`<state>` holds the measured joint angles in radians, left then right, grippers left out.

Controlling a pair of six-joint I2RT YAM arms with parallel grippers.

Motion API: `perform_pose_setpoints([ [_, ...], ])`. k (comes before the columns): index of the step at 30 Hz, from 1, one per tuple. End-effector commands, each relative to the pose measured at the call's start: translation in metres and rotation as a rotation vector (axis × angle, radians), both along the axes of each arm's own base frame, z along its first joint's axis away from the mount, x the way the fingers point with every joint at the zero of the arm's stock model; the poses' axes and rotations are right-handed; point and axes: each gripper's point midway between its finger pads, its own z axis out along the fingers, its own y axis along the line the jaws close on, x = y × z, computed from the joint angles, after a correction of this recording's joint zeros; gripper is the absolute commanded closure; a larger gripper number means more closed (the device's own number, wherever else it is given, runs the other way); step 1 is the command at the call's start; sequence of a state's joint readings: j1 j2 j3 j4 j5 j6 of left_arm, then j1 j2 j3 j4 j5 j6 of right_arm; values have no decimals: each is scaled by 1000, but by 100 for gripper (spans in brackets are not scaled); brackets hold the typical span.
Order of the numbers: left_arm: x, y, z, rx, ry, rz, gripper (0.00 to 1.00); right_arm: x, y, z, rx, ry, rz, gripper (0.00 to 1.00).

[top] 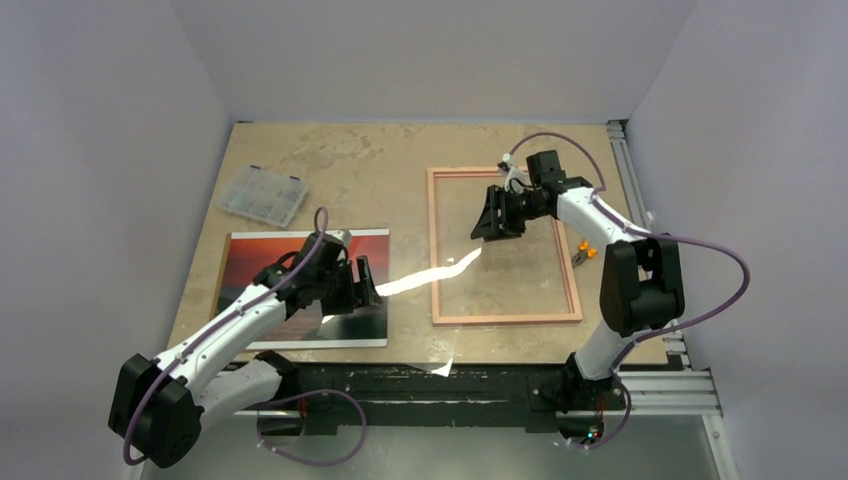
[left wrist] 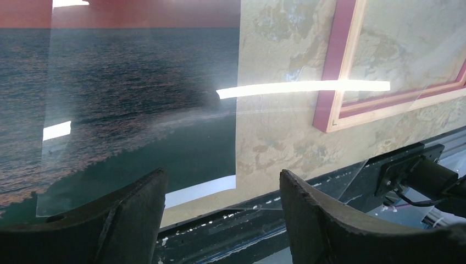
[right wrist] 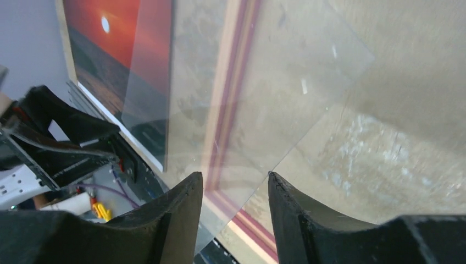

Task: Put the photo into the frame
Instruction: Pick up the photo frame item at the center of the board.

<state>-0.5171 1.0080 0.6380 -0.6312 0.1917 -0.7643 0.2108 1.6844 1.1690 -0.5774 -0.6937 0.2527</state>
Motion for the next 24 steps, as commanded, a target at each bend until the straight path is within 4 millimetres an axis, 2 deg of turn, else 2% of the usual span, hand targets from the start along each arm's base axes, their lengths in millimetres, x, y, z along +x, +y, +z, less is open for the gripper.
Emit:
perform_pose_setpoints([
  [1, 9, 4, 2, 27, -27, 18, 27, 47, 10, 30, 19, -130, -32, 51],
  [5, 7, 13, -4, 70, -13, 41, 27, 69, 17, 40, 40, -172, -50, 43],
  [8, 7, 17, -8, 94, -5, 60, 27, 82, 8, 41, -25, -201, -97, 35],
  [11, 7, 22, -11, 117, 0, 81, 27, 82, -4, 41, -89, -217, -146, 28],
  [14, 10, 24, -12, 124, -5, 93, 26, 67, -12, 41, -109, -223, -177, 22],
  [17, 14, 27, -13, 124, -5, 106, 26, 43, -15, 30, -90, -194, -202, 18],
  [21, 22, 33, -18, 100, 12, 127, 27, 7, -15, 10, -32, -136, -234, 16],
  [24, 29, 37, -23, 27, 42, 159, 30, -15, -7, 0, 61, -96, -255, 16],
])
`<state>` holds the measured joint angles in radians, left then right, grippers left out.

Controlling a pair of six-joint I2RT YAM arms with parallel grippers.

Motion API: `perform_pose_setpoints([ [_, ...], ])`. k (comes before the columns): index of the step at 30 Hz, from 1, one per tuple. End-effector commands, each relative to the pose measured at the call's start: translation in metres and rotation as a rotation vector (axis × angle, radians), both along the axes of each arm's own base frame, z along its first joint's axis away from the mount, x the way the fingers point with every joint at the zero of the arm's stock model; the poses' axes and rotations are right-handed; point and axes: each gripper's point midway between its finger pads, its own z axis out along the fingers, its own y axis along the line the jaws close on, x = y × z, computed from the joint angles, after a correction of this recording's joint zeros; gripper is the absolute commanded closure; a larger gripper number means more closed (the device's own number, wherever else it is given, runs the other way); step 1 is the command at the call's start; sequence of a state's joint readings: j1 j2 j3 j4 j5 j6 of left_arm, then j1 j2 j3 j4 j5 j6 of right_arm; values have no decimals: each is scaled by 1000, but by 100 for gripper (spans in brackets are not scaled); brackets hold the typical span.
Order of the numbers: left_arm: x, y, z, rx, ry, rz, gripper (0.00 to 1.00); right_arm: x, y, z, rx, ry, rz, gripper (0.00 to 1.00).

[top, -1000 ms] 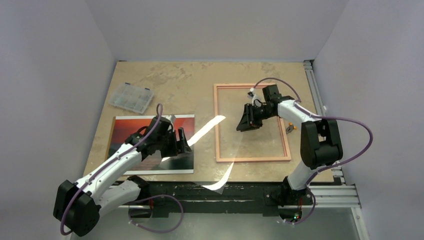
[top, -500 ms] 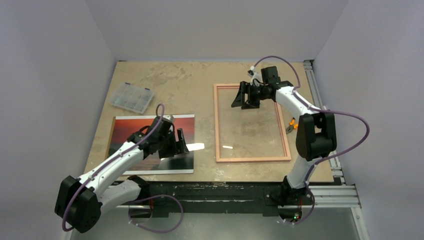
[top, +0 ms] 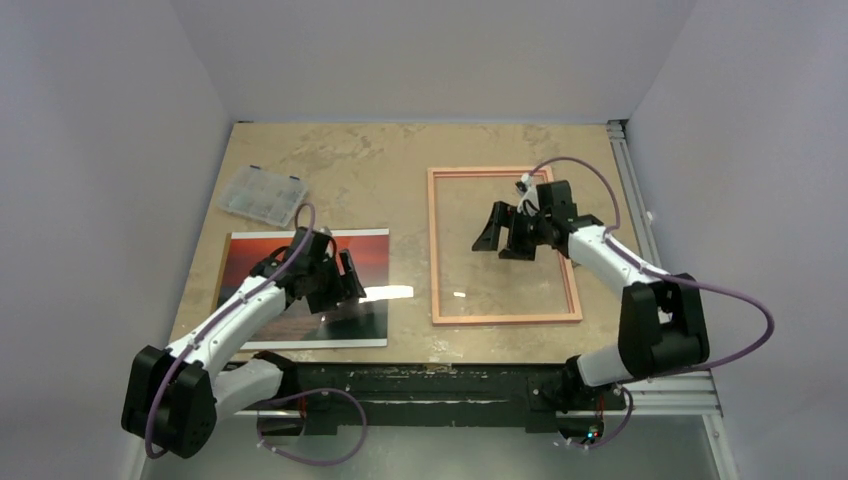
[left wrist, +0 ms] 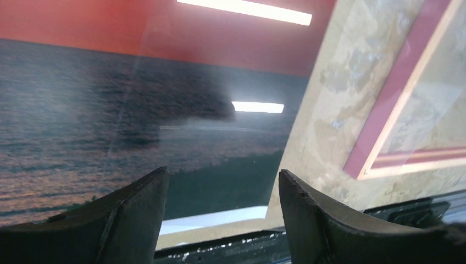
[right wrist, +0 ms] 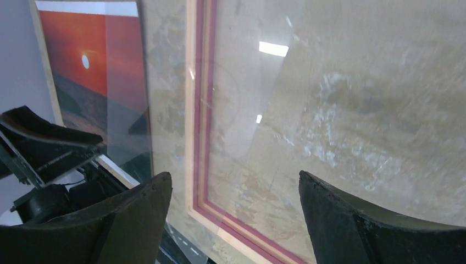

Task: Put the photo into the frame
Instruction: Pick up the photo frame item at the center of the board.

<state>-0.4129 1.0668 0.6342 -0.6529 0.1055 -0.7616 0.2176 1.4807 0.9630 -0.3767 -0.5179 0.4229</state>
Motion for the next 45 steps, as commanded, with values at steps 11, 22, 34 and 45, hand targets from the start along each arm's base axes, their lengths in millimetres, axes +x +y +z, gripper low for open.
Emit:
perform_pose_setpoints([
  [11, 17, 17, -31, -155, 62, 113, 34, -41, 27, -29, 427, 24, -173, 20],
  [22, 11, 15, -53, -181, 104, 131, 37, -47, 62, -45, 576, 73, -129, 40],
  [34, 11, 15, -54, -184, 99, 130, 38, -50, 92, -29, 654, 56, -98, 62],
  [45, 11, 13, -50, -194, 81, 122, 38, -52, 102, -13, 691, 38, -75, 100],
])
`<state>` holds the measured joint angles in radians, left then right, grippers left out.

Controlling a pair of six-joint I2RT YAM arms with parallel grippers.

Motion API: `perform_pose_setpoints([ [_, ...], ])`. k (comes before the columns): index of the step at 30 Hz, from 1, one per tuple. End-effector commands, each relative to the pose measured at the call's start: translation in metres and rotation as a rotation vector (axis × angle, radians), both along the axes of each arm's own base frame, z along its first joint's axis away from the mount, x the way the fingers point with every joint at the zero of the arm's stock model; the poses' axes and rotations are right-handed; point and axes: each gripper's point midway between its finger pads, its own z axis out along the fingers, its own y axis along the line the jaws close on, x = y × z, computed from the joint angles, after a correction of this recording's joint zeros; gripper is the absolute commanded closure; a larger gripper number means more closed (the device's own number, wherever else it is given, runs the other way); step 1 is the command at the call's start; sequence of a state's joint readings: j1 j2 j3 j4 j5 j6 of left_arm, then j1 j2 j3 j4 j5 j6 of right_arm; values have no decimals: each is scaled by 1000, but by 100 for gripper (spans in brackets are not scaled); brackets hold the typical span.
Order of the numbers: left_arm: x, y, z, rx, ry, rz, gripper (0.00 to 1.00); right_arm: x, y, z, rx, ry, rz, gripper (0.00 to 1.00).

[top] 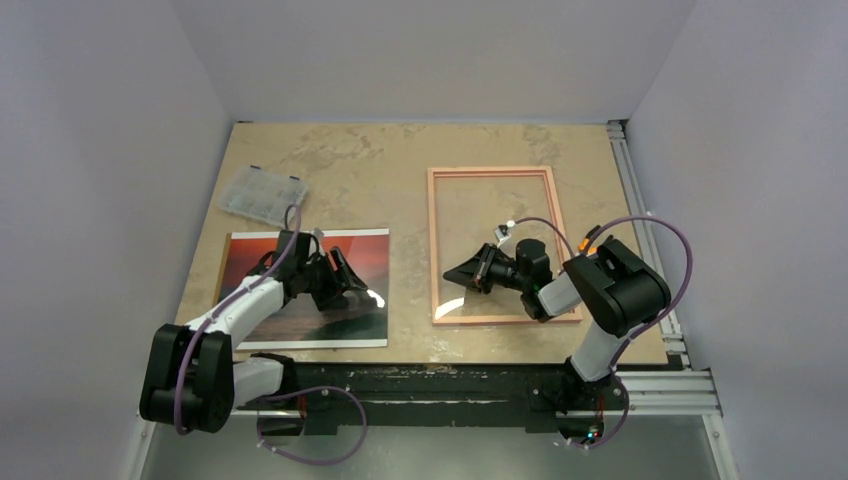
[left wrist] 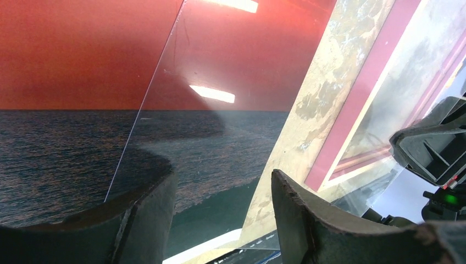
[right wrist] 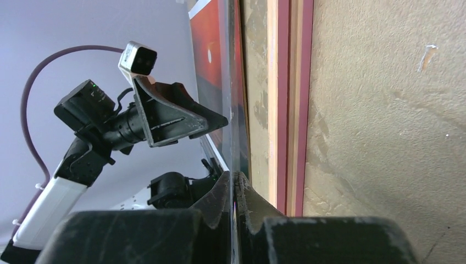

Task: Put the photo into the frame
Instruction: Pick up the photo frame item at the center of the board.

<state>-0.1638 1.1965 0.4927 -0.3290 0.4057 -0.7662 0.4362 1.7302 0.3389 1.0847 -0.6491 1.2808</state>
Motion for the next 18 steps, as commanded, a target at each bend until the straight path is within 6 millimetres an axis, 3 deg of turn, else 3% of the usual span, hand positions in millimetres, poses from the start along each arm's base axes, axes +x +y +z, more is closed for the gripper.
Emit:
perform_pose_setpoints([
  [1, -18, 12, -20, 64, 51, 6, 38, 10, 6, 28, 44, -95, -3, 100],
  [8, -9, 6, 23, 22, -92, -18, 30, 12, 1, 45, -85, -159, 15, 100],
  [13, -8, 4, 56, 8, -167, -35, 25, 18, -12, 84, -239, -274, 7, 100],
  [18, -8, 0, 82, -21, -207, -49, 24, 21, -40, 137, -387, -408, -77, 100],
])
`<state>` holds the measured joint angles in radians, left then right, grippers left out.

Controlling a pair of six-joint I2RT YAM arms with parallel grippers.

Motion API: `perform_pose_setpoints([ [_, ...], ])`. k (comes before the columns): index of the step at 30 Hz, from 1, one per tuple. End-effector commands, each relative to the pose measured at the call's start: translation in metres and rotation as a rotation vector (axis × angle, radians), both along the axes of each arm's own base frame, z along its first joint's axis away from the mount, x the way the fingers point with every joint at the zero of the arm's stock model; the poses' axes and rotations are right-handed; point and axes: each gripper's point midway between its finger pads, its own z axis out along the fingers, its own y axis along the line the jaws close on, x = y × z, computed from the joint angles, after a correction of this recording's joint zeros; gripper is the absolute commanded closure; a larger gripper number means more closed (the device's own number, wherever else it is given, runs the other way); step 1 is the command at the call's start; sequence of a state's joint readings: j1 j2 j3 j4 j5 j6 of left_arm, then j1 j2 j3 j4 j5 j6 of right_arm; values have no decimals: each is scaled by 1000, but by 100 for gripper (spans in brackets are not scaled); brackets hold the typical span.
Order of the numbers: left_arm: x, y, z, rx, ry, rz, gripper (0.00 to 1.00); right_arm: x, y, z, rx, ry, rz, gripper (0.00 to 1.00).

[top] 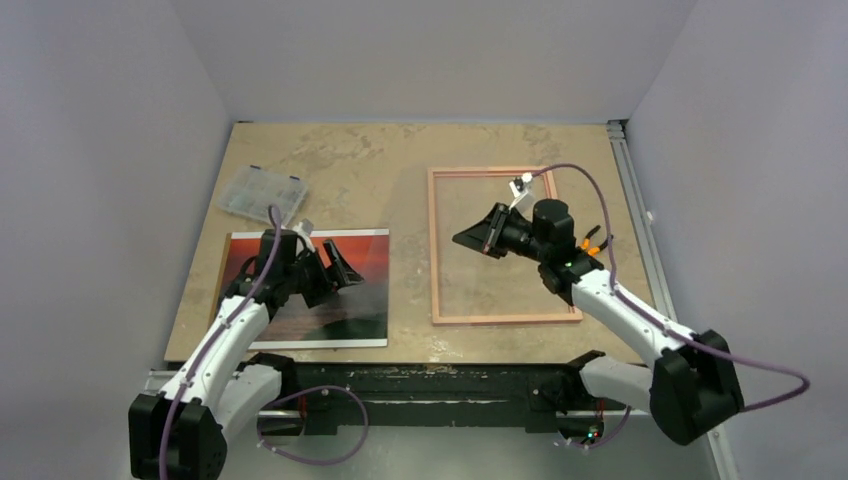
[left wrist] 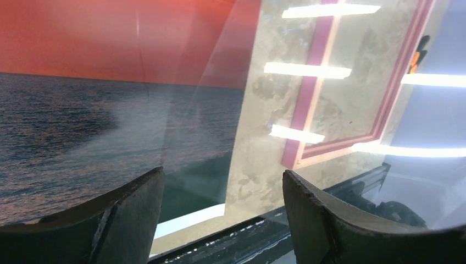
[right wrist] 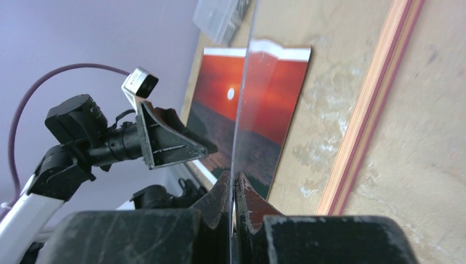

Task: Put the photo into the frame
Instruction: Pick up the photo frame item at the center of the board, then move the photo frame to the center of the board.

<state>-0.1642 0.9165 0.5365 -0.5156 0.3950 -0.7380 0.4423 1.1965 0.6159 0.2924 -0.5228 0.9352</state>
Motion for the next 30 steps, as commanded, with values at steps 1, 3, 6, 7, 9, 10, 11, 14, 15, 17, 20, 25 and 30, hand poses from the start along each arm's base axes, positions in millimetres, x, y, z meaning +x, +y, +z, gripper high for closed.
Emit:
perform_pose_setpoints([
  [1, 4, -5, 32, -23, -63, -37, 24, 2, -33, 28, -208, -107, -88, 100],
  [3, 5, -7, 38, -33, -75, -40, 24, 1, -43, 43, -266, -138, -110, 100],
  [6, 7, -9, 44, -40, -85, -47, 24, -1, -60, 58, -355, -164, -139, 100],
  [7, 7, -11, 45, -38, -88, -50, 24, -2, -65, 62, -381, -168, -150, 100],
  [9, 10, -16, 46, -40, -90, -61, 24, -3, -74, 72, -425, -177, -171, 100],
  [10, 11, -20, 46, -38, -90, -71, 24, -4, -79, 77, -444, -187, -179, 100],
  [11, 12, -24, 46, -28, -88, -82, 24, -4, -83, 81, -462, -193, -191, 100],
  [14, 17, -40, 47, 11, -82, -123, 24, -8, -98, 97, -518, -216, -223, 100],
  [15, 19, -47, 47, 18, -76, -137, 24, -9, -102, 100, -535, -220, -229, 100],
  [17, 22, -63, 47, 18, -72, -167, 24, -11, -109, 109, -557, -231, -244, 100],
  [20, 29, -83, 42, 28, -46, -194, 25, -14, -119, 118, -572, -225, -262, 100],
  [25, 39, -119, 31, 90, -7, -248, 27, -15, -135, 116, -582, -182, -291, 100],
  [30, 43, -155, 12, 149, 33, -305, 30, -15, -151, 115, -559, -142, -320, 100],
])
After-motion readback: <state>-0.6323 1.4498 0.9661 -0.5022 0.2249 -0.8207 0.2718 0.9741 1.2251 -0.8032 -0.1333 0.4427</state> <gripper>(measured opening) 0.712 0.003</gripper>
